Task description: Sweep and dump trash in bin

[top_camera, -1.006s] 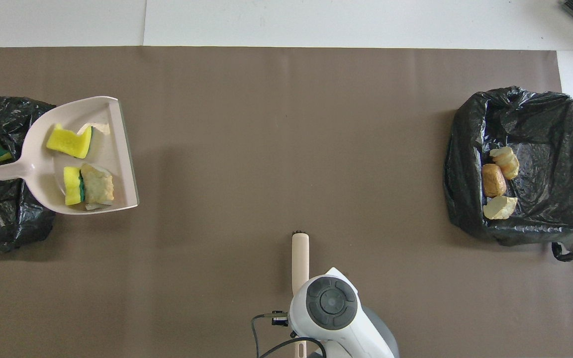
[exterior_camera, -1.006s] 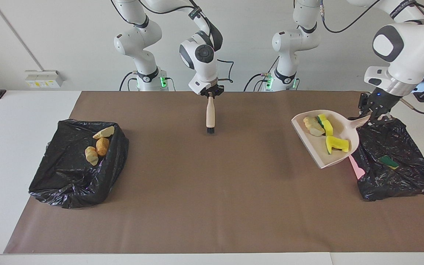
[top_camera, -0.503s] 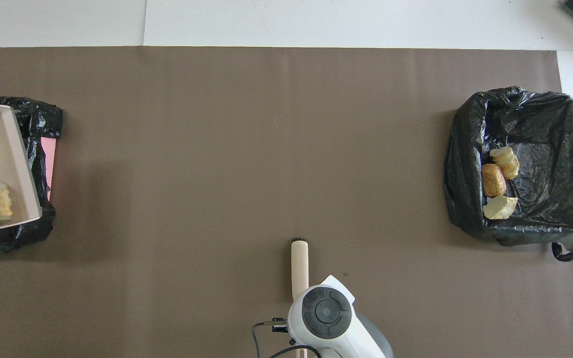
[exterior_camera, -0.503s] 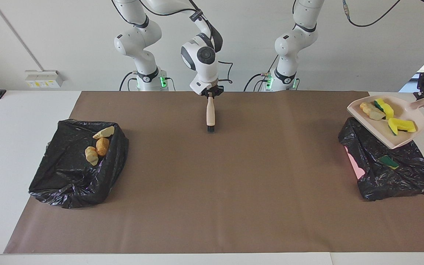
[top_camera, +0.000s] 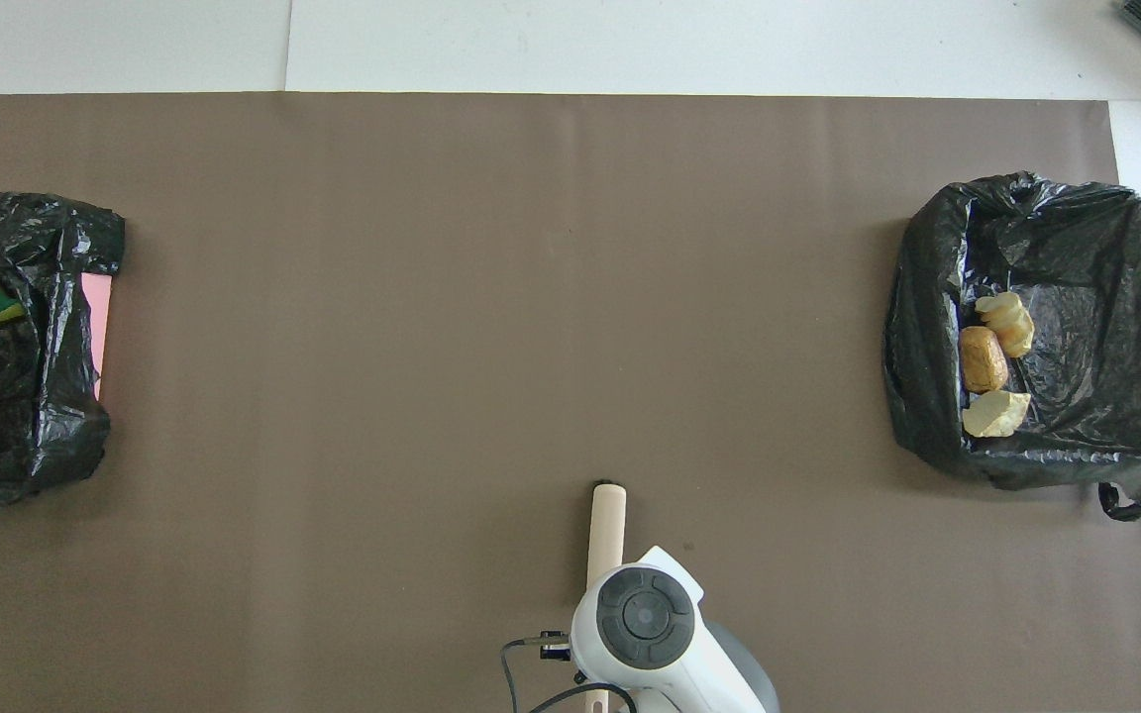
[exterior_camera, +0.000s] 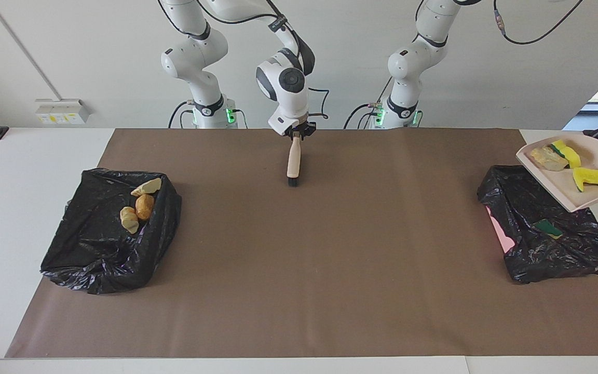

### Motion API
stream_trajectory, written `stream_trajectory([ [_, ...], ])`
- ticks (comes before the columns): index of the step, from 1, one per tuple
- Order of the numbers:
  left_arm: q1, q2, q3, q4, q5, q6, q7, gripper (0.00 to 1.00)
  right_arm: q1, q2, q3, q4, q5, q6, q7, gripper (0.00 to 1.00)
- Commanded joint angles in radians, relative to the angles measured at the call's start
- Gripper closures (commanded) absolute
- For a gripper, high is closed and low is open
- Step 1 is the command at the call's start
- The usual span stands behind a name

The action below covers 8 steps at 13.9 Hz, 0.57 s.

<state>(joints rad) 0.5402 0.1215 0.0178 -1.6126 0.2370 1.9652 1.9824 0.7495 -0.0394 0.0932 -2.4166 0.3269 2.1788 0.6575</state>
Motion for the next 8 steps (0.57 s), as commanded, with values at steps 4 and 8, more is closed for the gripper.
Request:
stream_trajectory([
  [4, -0.066, 0.076, 0.005, 0.030, 0.217, 0.089, -0.101, 1.00, -0.007, -0.010, -0.009, 0.028, -0.038, 0.003, -0.004, 0.00],
  [8, -0.094, 0.076, 0.005, 0.030, 0.353, 0.080, -0.220, 1.00, -0.158, -0.011, -0.010, 0.160, -0.162, -0.002, -0.010, 0.00],
])
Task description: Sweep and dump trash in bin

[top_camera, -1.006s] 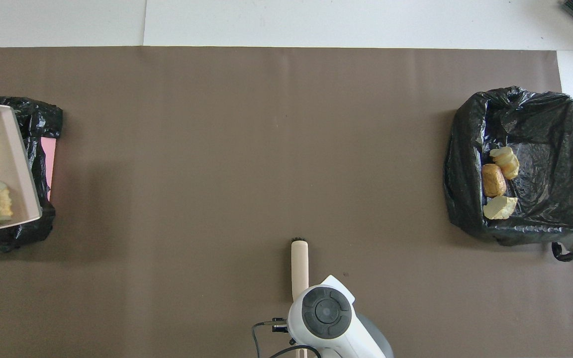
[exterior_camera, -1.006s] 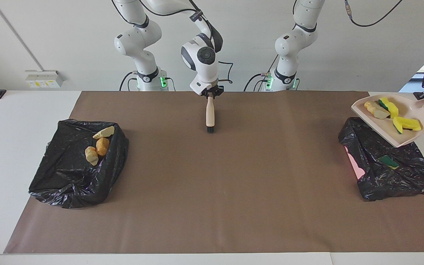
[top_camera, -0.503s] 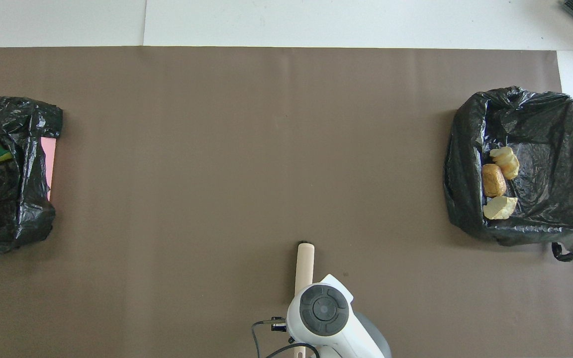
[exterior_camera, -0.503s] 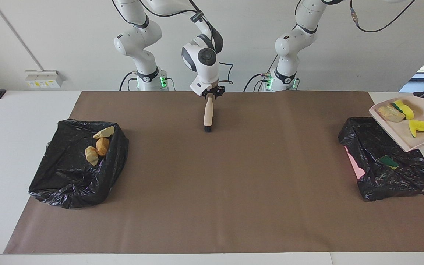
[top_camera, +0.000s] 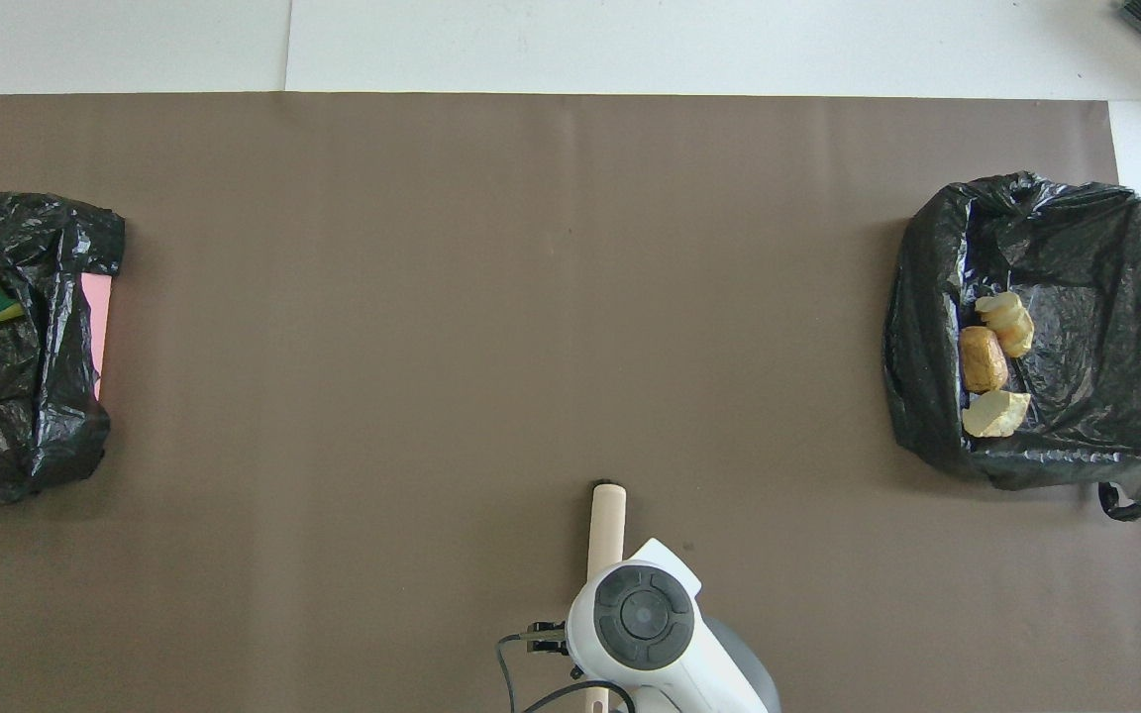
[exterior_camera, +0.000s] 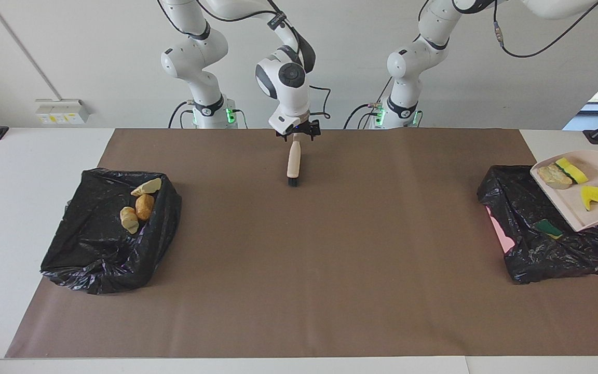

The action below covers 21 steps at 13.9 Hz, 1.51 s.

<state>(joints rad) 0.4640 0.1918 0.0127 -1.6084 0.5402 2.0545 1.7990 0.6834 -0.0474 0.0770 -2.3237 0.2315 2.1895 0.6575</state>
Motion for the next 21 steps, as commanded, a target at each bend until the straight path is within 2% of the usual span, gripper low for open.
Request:
stream_trajectory([
  [1, -0.021, 0.006, 0.010, 0.027, 0.082, -0.013, -0.049, 1.00, -0.128, -0.003, 0.007, 0.095, -0.096, -0.014, -0.027, 0.00],
  [6, -0.048, -0.002, 0.010, 0.025, 0.237, -0.043, -0.171, 1.00, -0.221, 0.011, 0.006, 0.213, -0.259, -0.025, -0.056, 0.00],
  [9, -0.102, -0.009, 0.010, 0.024, 0.328, -0.123, -0.269, 1.00, -0.298, 0.009, 0.004, 0.283, -0.296, -0.037, -0.078, 0.00],
  [14, -0.163, -0.038, 0.010, 0.021, 0.388, -0.224, -0.323, 1.00, -0.470, 0.003, -0.003, 0.518, -0.278, -0.305, -0.274, 0.00],
  [18, -0.234, -0.064, 0.010, 0.007, 0.461, -0.312, -0.391, 1.00, -0.596, -0.025, -0.005, 0.650, -0.271, -0.509, -0.369, 0.00],
  [21, -0.304, -0.100, 0.010, -0.053, 0.527, -0.369, -0.435, 1.00, -0.680, -0.025, -0.029, 0.762, -0.213, -0.625, -0.468, 0.00],
])
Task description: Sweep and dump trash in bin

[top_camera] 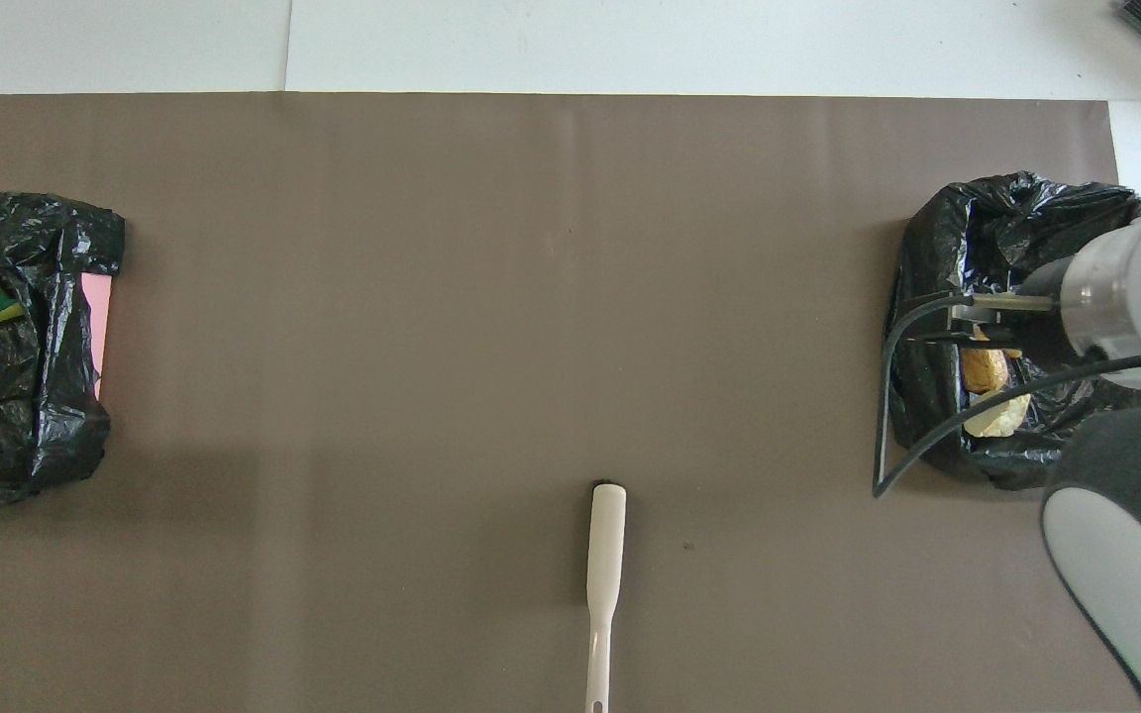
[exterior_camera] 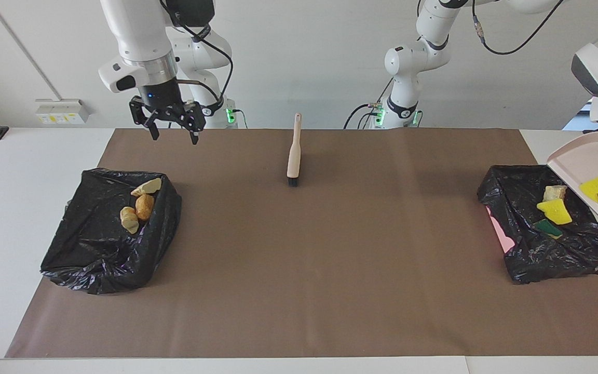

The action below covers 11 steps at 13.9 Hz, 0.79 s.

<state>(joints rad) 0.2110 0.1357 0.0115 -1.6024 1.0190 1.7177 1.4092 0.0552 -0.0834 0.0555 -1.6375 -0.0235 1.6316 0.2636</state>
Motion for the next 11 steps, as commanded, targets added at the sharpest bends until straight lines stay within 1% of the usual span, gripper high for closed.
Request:
stream_trajectory([
  [1, -0.061, -0.066, 0.010, -0.094, 0.076, -0.032, -0.049, 1.00, -0.063, 0.011, -0.026, 0.082, 0.042, -0.081, -0.105, 0.00],
  [3, -0.091, -0.123, 0.010, -0.189, 0.136, -0.024, -0.076, 1.00, -0.063, 0.010, -0.081, 0.085, 0.036, -0.081, -0.148, 0.00],
  [5, -0.105, -0.131, 0.005, -0.191, 0.148, -0.052, -0.088, 1.00, -0.061, 0.010, -0.112, 0.079, 0.037, -0.068, -0.196, 0.00],
  [8, -0.111, -0.186, -0.002, -0.188, 0.118, -0.073, -0.096, 1.00, -0.072, 0.010, -0.115, 0.068, 0.031, -0.067, -0.211, 0.00],
  [9, -0.128, -0.195, -0.004, -0.179, 0.072, -0.076, -0.096, 1.00, -0.074, 0.010, -0.115, 0.067, 0.033, -0.067, -0.210, 0.00],
  [10, -0.131, -0.196, -0.004, -0.162, -0.001, -0.078, -0.102, 1.00, -0.083, 0.010, -0.115, 0.058, 0.036, -0.062, -0.208, 0.00],
  [11, -0.133, -0.194, -0.004, -0.151, -0.078, -0.078, -0.117, 1.00, -0.087, 0.008, -0.115, 0.026, 0.037, -0.059, -0.208, 0.00],
])
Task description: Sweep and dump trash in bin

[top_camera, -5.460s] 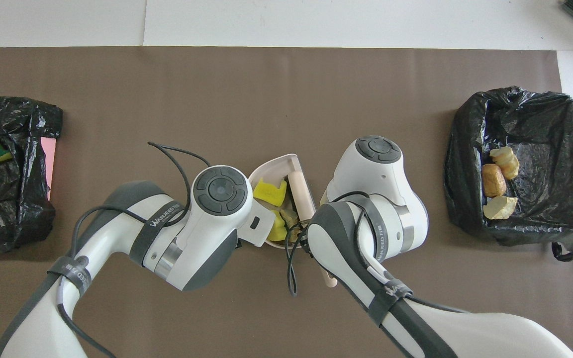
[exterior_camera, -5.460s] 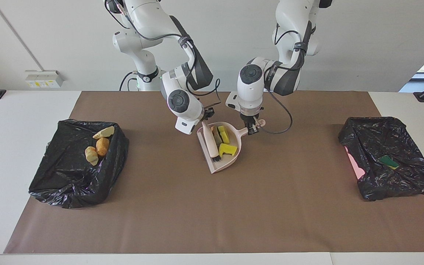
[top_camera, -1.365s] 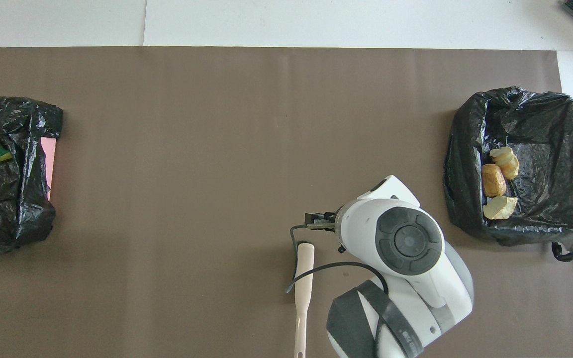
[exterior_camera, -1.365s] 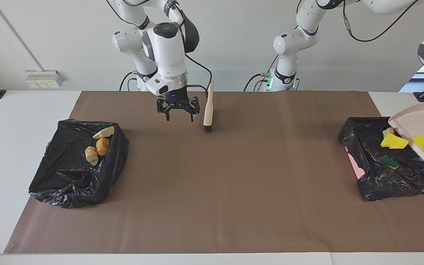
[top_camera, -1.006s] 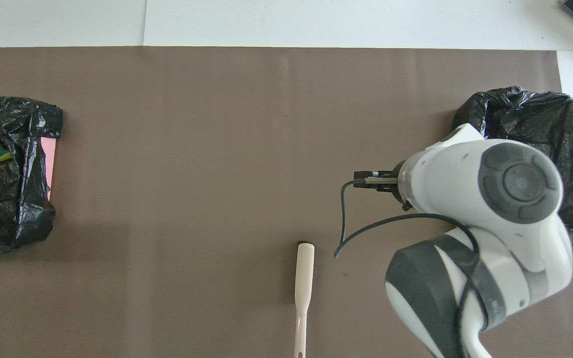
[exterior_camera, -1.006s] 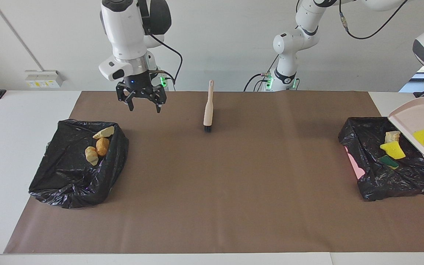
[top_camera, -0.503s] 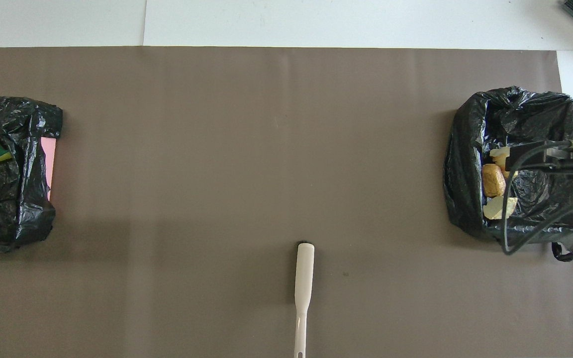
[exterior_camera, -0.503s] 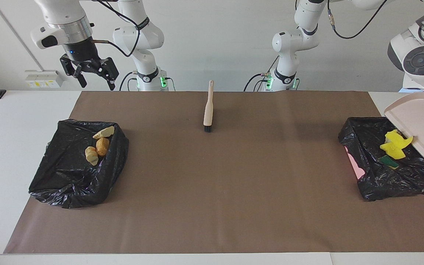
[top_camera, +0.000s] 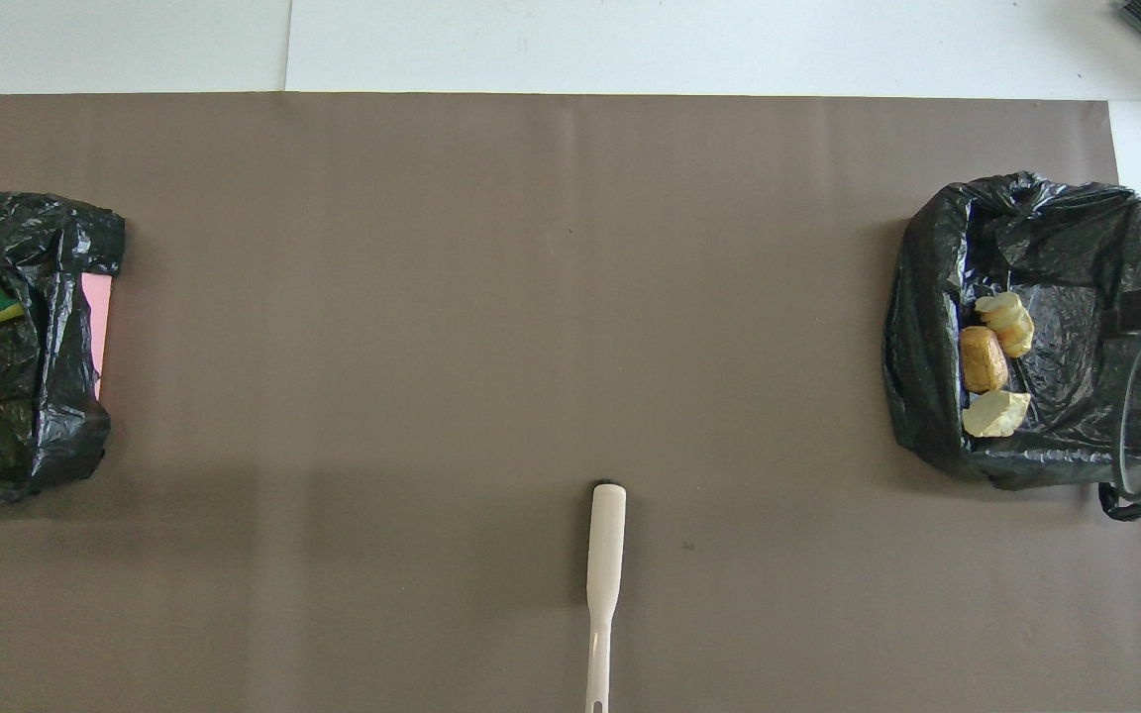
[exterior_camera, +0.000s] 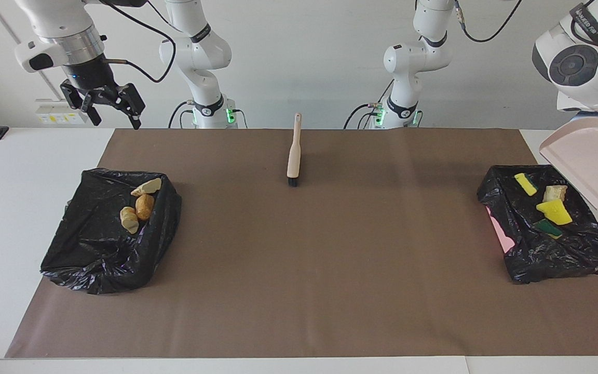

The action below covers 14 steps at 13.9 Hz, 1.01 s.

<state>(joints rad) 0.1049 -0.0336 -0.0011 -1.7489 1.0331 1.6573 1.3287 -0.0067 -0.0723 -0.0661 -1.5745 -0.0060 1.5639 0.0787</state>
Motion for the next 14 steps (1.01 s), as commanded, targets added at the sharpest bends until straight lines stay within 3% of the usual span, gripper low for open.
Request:
stream_trajectory([
  [1, -0.034, -0.025, 0.004, -0.007, -0.175, -0.016, -0.066, 1.00, -0.025, -0.003, 0.006, -0.047, 0.020, 0.027, -0.013, 0.00],
  [3, -0.042, -0.026, 0.003, -0.012, -0.389, -0.014, -0.149, 1.00, -0.013, 0.002, 0.014, -0.038, 0.015, 0.032, -0.014, 0.00],
  [5, -0.086, -0.019, -0.011, -0.014, -0.525, -0.020, -0.257, 1.00, -0.009, 0.002, 0.025, -0.036, 0.020, 0.028, -0.016, 0.00],
  [11, -0.301, 0.046, -0.014, -0.020, -0.798, 0.001, -0.745, 1.00, -0.006, 0.002, 0.025, -0.036, 0.020, 0.028, -0.016, 0.00],
  [14, -0.410, 0.093, -0.014, -0.006, -0.927, 0.070, -0.987, 1.00, -0.006, 0.003, 0.011, -0.038, -0.002, 0.009, -0.014, 0.00],
])
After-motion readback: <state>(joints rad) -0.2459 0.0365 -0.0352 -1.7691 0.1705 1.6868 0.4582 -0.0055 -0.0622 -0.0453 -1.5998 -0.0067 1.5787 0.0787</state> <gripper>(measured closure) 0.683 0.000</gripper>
